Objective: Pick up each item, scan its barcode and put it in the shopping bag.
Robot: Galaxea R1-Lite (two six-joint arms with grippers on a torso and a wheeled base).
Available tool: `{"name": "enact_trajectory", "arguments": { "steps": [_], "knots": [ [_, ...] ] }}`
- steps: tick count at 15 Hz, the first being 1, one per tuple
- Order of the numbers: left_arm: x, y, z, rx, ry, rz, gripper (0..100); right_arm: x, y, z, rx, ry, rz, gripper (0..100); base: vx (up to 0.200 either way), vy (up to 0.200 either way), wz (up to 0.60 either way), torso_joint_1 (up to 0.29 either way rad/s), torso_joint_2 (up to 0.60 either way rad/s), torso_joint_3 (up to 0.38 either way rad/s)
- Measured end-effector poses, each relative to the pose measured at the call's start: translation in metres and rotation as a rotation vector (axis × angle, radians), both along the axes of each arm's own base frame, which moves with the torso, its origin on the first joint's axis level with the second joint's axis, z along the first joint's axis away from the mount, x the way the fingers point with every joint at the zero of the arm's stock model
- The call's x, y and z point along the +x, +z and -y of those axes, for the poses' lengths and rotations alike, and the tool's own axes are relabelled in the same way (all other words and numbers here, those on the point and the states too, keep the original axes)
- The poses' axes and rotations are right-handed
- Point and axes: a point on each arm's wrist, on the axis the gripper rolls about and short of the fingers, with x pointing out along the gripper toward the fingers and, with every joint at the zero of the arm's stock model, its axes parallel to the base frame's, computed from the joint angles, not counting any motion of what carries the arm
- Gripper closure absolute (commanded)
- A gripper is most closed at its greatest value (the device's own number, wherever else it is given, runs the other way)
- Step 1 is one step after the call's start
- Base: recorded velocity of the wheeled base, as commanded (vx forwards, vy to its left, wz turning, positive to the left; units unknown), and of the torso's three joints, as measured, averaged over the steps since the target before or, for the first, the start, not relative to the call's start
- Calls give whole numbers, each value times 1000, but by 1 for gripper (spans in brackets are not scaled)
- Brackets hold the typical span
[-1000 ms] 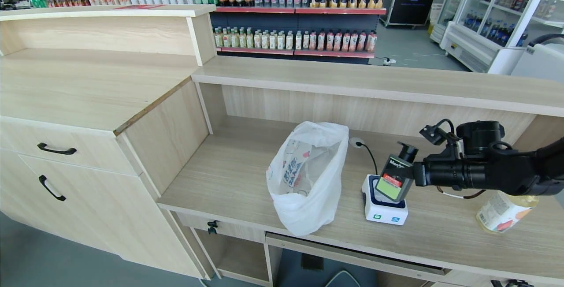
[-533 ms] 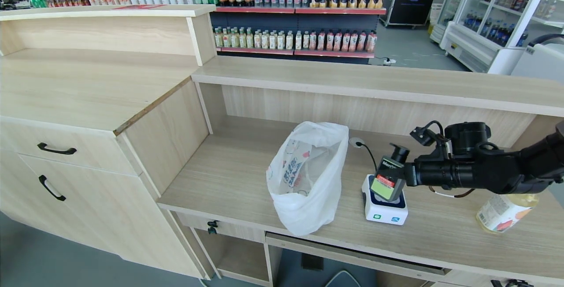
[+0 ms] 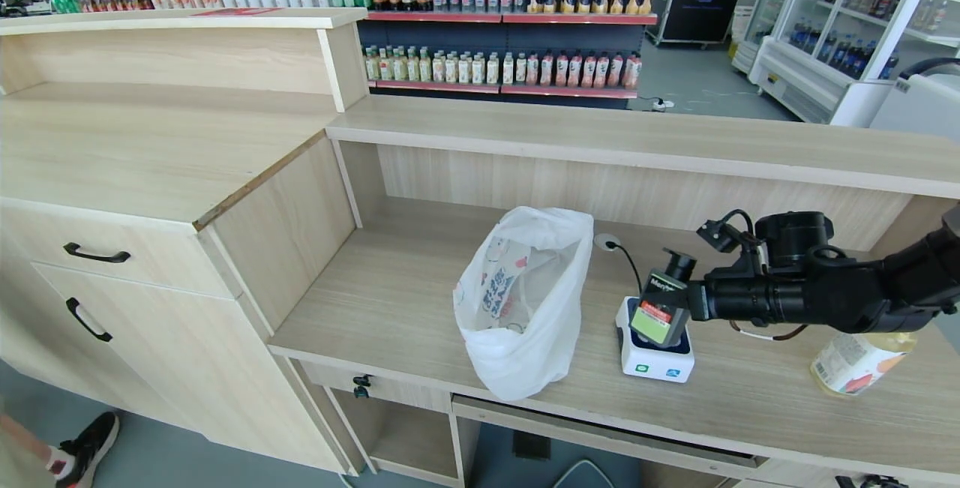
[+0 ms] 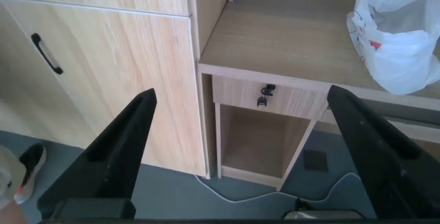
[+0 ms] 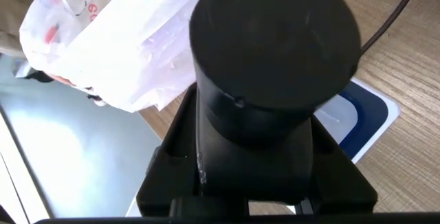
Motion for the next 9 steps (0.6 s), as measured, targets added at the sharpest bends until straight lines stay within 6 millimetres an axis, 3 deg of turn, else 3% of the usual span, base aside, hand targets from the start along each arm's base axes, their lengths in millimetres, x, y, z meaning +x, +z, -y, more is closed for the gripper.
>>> {"name": "enact_trajectory", "arguments": {
  "steps": [9],
  "knots": [
    [0, 0, 0, 0, 0, 0, 0, 1, 0, -1, 2, 3, 17, 100, 0, 0, 0, 0, 0, 0]
  ]
}}
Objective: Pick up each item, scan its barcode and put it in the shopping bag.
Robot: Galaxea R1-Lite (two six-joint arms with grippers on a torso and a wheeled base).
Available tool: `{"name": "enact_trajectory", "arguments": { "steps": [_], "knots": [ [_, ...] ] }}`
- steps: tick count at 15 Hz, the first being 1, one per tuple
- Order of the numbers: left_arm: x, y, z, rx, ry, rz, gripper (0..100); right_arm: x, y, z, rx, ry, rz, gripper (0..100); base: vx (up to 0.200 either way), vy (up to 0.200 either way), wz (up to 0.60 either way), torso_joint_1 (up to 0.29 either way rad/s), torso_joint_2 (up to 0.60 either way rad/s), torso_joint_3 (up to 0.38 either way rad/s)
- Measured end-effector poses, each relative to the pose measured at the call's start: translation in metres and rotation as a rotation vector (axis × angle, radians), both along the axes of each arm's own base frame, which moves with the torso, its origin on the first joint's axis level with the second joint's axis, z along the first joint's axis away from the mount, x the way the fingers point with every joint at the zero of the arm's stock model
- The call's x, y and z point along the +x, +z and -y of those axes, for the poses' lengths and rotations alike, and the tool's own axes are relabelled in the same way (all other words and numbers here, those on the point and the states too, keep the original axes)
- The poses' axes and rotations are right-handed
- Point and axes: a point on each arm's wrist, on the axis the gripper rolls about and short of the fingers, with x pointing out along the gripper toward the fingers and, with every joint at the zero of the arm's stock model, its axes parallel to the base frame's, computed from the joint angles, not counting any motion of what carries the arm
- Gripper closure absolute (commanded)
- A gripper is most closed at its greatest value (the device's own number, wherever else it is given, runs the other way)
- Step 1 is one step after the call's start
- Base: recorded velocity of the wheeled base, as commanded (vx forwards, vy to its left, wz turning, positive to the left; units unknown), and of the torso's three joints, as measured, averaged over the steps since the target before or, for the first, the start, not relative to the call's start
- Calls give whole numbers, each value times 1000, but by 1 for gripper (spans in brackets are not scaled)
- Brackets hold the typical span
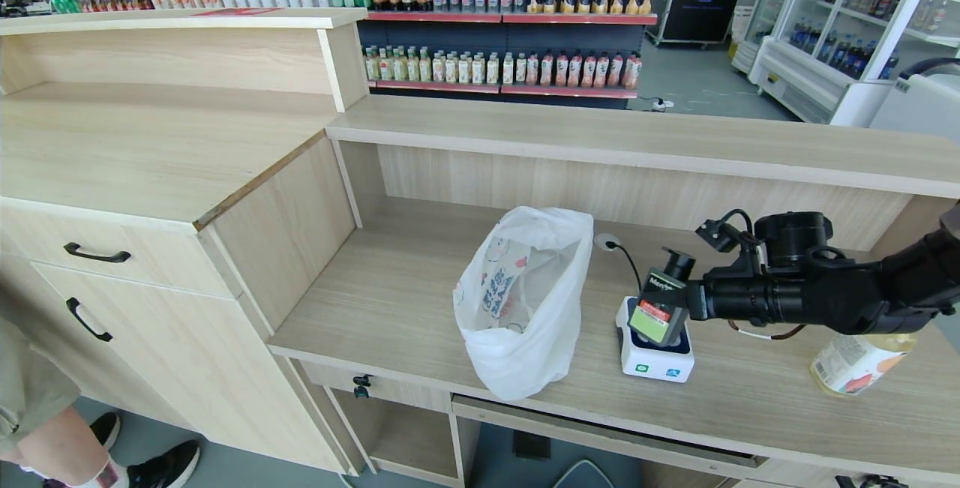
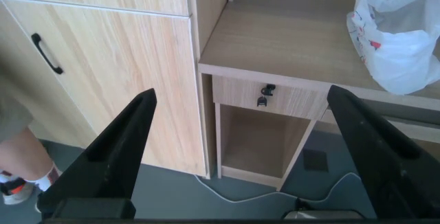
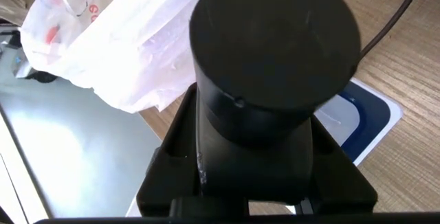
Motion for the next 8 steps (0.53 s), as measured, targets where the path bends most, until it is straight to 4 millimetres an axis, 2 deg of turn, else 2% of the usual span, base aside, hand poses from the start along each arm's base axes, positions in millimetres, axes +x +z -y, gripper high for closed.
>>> {"name": "enact_trajectory", "arguments": {
  "steps": [2, 4, 6, 8],
  "knots": [
    [0, 0, 0, 0, 0, 0, 0, -1, 6, 0, -12, 8, 32, 100, 0, 0, 0, 0, 0, 0],
    [0, 0, 0, 0, 0, 0, 0, -6, 22, 0, -68, 12, 118, 100, 0, 0, 0, 0, 0, 0],
    [0, 0, 0, 0, 0, 0, 0, -22, 47, 8, -244, -65, 254, 100, 0, 0, 0, 0, 0, 0],
    [0, 0, 0, 0, 0, 0, 0, -52, 63, 29, -447, -150, 371, 100, 0, 0, 0, 0, 0, 0]
  ]
}}
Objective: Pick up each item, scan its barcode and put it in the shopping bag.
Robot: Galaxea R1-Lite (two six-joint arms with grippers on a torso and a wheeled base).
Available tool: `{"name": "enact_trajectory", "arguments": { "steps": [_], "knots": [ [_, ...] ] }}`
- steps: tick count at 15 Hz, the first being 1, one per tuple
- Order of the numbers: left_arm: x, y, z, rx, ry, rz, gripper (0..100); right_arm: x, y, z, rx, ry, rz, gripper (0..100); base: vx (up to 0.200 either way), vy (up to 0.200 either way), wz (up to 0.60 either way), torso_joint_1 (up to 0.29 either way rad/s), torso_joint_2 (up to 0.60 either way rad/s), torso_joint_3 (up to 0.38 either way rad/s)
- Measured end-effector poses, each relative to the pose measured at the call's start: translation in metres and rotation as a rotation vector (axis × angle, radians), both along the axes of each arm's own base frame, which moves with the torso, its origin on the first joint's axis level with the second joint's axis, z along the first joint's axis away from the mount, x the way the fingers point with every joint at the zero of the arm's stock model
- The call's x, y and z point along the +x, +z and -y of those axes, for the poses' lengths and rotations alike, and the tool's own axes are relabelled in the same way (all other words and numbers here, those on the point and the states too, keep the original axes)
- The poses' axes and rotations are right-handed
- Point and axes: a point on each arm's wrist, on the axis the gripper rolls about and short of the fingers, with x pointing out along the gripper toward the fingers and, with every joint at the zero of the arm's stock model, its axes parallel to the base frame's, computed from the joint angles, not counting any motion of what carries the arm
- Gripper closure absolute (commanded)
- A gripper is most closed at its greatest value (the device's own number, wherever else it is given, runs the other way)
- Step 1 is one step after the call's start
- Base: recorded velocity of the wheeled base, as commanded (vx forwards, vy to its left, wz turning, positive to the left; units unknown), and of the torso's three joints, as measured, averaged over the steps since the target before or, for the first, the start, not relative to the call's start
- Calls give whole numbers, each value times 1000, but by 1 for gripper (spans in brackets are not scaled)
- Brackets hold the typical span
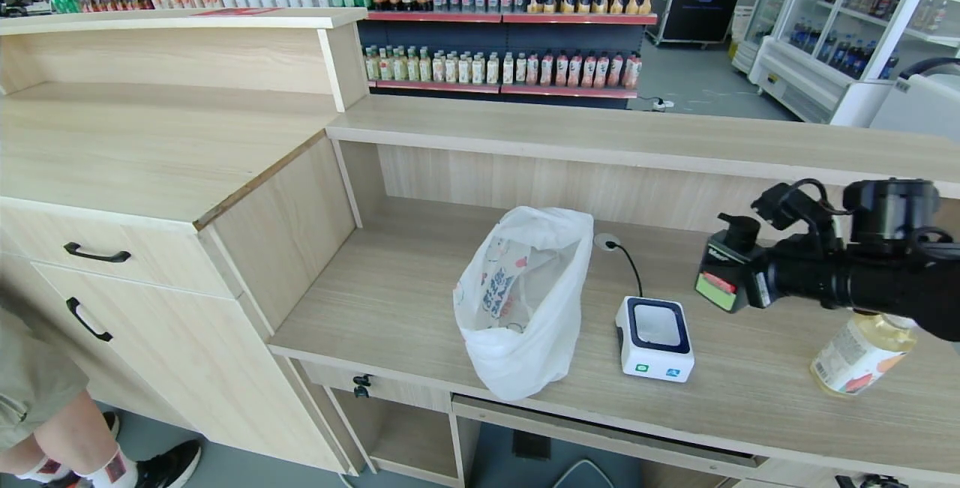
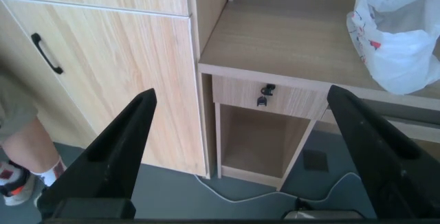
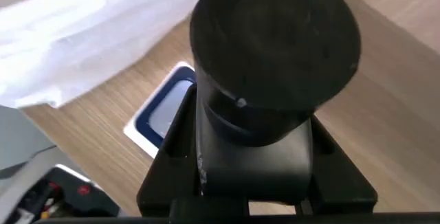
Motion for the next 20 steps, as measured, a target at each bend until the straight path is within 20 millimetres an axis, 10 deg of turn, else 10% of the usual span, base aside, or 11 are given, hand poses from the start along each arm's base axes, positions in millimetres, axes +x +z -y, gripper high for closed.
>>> {"name": "enact_trajectory", "arguments": {
  "steps": [5, 11, 20],
  "knots": [
    [0, 0, 0, 0, 0, 0, 0, -48, 42, 16, -102, -89, 272, 100, 0, 0, 480, 0, 2, 0],
    [0, 0, 0, 0, 1, 0, 0, -1, 94, -36, -44, -162, 436, 100, 0, 0, 500, 3, 0, 3],
    [0, 0, 0, 0, 0, 0, 0, 74, -30, -83, 152, -178, 59, 100, 0, 0, 0, 0, 0, 0]
  ]
}}
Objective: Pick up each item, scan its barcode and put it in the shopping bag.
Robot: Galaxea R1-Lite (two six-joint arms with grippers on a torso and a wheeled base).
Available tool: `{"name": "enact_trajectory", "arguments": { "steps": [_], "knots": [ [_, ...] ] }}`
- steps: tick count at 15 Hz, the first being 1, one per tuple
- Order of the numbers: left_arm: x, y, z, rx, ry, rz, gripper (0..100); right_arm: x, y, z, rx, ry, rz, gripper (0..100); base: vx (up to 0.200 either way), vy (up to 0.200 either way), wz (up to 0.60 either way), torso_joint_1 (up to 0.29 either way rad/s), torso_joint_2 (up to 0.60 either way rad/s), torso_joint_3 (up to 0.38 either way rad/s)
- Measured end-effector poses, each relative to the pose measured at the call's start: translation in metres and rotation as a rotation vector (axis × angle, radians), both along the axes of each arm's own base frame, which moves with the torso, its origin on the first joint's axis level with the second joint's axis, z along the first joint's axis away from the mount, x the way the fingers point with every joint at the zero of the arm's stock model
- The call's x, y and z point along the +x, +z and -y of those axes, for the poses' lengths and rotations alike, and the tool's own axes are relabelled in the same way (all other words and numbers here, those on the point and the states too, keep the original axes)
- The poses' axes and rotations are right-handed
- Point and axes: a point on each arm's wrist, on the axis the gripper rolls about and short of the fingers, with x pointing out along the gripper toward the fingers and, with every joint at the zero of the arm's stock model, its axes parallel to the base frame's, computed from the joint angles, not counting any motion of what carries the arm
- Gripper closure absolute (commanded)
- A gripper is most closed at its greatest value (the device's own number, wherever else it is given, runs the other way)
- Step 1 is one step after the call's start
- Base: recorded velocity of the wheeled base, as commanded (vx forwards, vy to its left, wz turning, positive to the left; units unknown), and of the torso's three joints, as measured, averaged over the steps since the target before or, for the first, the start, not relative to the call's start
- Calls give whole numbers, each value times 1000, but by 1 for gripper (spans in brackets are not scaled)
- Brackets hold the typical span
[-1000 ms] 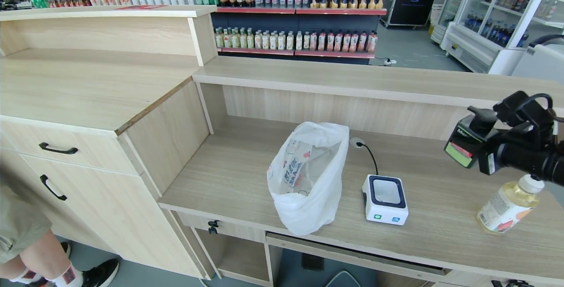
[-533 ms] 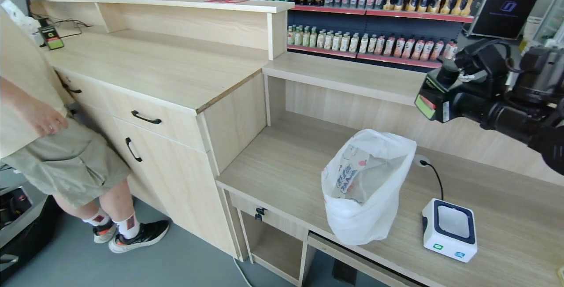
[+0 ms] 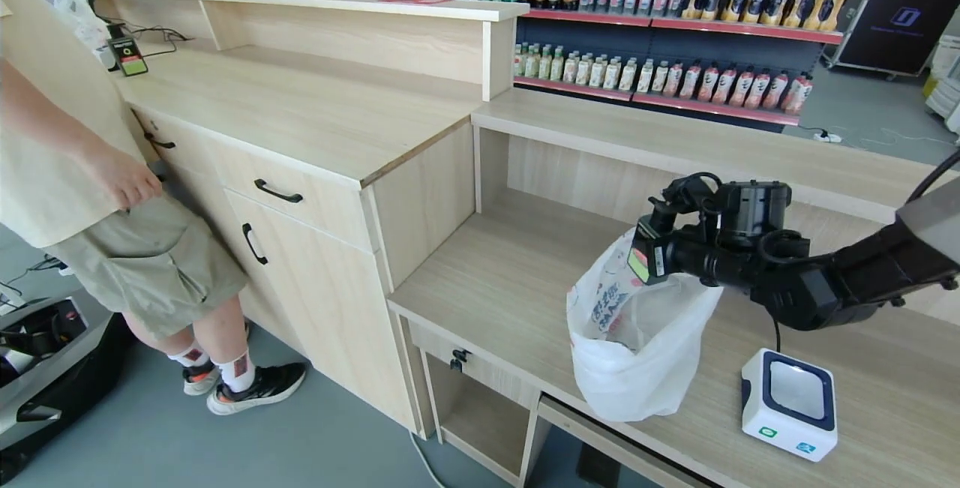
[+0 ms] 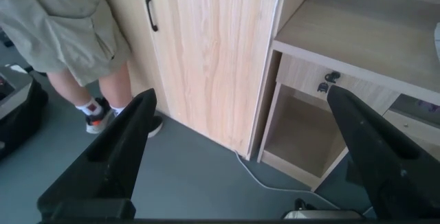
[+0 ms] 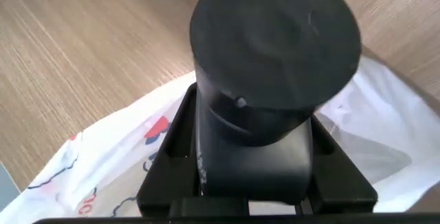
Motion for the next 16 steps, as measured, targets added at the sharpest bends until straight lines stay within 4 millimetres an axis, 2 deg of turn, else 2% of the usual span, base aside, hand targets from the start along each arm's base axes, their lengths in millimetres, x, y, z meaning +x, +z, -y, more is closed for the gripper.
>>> {"name": "enact_trajectory", "arguments": {
  "steps": [6, 9, 13, 14, 16],
  "knots": [
    [0, 0, 0, 0, 0, 0, 0, 24, -56, -1, -17, -7, -73, 100, 0, 0, 0, 0, 0, 0],
    [0, 0, 0, 0, 0, 0, 0, 32, -71, -3, -23, -5, -85, 100, 0, 0, 0, 0, 0, 0],
    [0, 0, 0, 0, 1, 0, 0, 33, -92, 6, -28, -26, -115, 100, 0, 0, 0, 0, 0, 0],
    [0, 0, 0, 0, 1, 0, 0, 32, -95, 7, -28, -28, -114, 0, 0, 0, 0, 0, 0, 0],
    [0, 0, 0, 0, 0, 0, 0, 27, -103, 9, -31, -30, -144, 0, 0, 0, 0, 0, 0, 0]
  ]
}}
